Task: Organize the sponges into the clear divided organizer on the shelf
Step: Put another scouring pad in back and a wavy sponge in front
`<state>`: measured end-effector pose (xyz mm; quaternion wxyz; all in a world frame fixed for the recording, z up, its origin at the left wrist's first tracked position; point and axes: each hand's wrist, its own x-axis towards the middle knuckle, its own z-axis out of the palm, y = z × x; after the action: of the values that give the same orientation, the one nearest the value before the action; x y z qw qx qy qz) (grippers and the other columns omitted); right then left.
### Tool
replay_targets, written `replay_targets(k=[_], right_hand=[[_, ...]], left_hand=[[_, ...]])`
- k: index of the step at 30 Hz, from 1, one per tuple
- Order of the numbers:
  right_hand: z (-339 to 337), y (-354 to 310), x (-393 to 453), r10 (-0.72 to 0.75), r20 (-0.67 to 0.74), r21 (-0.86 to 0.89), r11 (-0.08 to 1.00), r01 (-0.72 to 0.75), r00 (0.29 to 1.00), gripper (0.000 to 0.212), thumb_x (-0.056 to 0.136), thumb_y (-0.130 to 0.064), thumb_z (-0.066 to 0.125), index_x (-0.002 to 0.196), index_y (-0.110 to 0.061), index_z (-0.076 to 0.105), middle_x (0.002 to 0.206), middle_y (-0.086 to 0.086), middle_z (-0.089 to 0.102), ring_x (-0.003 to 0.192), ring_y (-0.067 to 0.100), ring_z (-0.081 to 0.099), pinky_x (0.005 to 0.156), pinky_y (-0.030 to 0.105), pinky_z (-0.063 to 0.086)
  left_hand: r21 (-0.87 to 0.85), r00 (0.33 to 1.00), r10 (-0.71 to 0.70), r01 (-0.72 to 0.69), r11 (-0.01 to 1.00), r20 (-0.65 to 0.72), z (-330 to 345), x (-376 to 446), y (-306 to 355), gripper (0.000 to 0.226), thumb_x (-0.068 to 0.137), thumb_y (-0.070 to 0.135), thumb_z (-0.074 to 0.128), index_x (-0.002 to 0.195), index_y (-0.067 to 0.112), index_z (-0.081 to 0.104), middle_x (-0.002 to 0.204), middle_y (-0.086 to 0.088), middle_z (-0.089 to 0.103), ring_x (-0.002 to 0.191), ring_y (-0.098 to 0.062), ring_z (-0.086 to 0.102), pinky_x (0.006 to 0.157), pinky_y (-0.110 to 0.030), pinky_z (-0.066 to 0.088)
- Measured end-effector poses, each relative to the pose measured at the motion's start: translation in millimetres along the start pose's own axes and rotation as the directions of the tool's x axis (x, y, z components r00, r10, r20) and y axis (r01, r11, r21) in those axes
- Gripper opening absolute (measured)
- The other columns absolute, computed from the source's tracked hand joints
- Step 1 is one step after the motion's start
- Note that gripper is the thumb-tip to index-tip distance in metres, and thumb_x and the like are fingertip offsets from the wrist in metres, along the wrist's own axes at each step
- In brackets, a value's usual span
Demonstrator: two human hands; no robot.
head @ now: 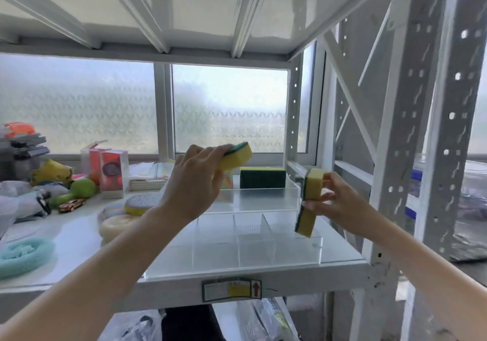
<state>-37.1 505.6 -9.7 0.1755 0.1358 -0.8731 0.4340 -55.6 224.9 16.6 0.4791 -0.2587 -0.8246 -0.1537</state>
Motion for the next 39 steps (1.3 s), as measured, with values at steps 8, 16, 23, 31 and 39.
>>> replay_targets(k=[8, 16, 23, 31, 39], right_hand=[[6, 3, 0, -0.072, 0.142, 0.488, 0.873, -0.007, 0.987, 0.083, 0.059, -0.026, 0.077, 0.129, -0.042, 0.038, 0.118, 0.012, 0.048, 0.105, 0.03, 0.059, 0.093, 0.047, 0.052], [16, 18, 8, -0.036, 0.188, 0.436, 0.898, -0.051, 0.981, 0.077, 0.049, -0.022, 0.082, 0.118, -0.024, 0.049, 0.104, 0.008, 0.06, 0.104, 0.027, 0.058, 0.097, 0.043, 0.049], [18, 31, 2, -0.022, 0.201, 0.375, 0.925, -0.056, 0.979, 0.085, 0.049, -0.025, 0.082, 0.124, -0.02, 0.042, 0.107, 0.012, 0.058, 0.099, 0.024, 0.062, 0.081, 0.03, 0.056], [16, 27, 2, -0.082, 0.254, 0.316, 0.949, -0.003, 0.964, 0.068, 0.062, -0.001, 0.078, 0.119, -0.02, 0.045, 0.11, 0.018, 0.053, 0.089, 0.018, 0.064, 0.073, 0.025, 0.056], [8, 9, 1, -0.09, 0.261, -0.343, 0.922, 0.179, 0.961, 0.04, 0.073, -0.03, 0.07, 0.108, -0.031, 0.051, 0.109, -0.007, 0.045, 0.098, 0.015, 0.051, 0.085, 0.029, 0.053]], left_hand=[[0.104, 0.996, 0.08, -0.083, 0.991, 0.038, 12, -10, 7, 0.048, 0.08, 0.01, 0.062, 0.127, 0.021, 0.054, 0.119, 0.002, 0.066, 0.101, -0.027, 0.056, 0.077, -0.041, 0.045], [0.11, 0.996, 0.083, -0.086, 0.99, 0.032, 10, -12, 5, 0.051, 0.078, 0.007, 0.065, 0.127, 0.019, 0.054, 0.118, 0.001, 0.066, 0.101, -0.028, 0.056, 0.078, -0.042, 0.045], [0.115, 0.996, 0.084, -0.087, 0.99, 0.027, 13, -18, -2, 0.053, 0.077, 0.006, 0.066, 0.127, 0.02, 0.054, 0.116, 0.002, 0.067, 0.097, -0.027, 0.055, 0.076, -0.04, 0.044], [0.102, 0.996, 0.083, -0.085, 0.991, 0.028, 20, -20, -6, 0.052, 0.078, 0.008, 0.064, 0.127, 0.02, 0.053, 0.116, 0.001, 0.067, 0.097, -0.028, 0.056, 0.078, -0.044, 0.047], [0.103, 0.996, 0.086, -0.088, 0.991, 0.03, 18, -24, -9, 0.053, 0.076, 0.006, 0.066, 0.126, 0.02, 0.054, 0.115, 0.001, 0.067, 0.095, -0.029, 0.056, 0.077, -0.045, 0.047]])
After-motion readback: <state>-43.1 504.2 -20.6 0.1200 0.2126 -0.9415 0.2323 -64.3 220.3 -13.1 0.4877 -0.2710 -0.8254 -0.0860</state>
